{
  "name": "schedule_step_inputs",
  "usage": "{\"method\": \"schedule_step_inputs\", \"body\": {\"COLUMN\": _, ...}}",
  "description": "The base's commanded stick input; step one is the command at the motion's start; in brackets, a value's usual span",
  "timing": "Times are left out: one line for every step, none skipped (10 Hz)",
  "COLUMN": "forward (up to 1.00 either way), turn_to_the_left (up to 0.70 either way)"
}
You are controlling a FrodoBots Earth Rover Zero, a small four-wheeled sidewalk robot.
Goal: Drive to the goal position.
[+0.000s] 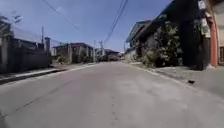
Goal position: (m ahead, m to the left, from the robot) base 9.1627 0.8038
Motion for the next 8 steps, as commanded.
{"method": "schedule_step_inputs", "body": {"forward": 0.85, "turn_to_the_left": 0.00}}
{"method": "schedule_step_inputs", "body": {"forward": 0.85, "turn_to_the_left": 0.00}}
{"method": "schedule_step_inputs", "body": {"forward": 0.85, "turn_to_the_left": 0.00}}
{"method": "schedule_step_inputs", "body": {"forward": 0.85, "turn_to_the_left": 0.00}}
{"method": "schedule_step_inputs", "body": {"forward": 0.85, "turn_to_the_left": 0.00}}
{"method": "schedule_step_inputs", "body": {"forward": 0.85, "turn_to_the_left": -0.03}}
{"method": "schedule_step_inputs", "body": {"forward": 0.92, "turn_to_the_left": -0.21}}
{"method": "schedule_step_inputs", "body": {"forward": 1.00, "turn_to_the_left": -0.37}}
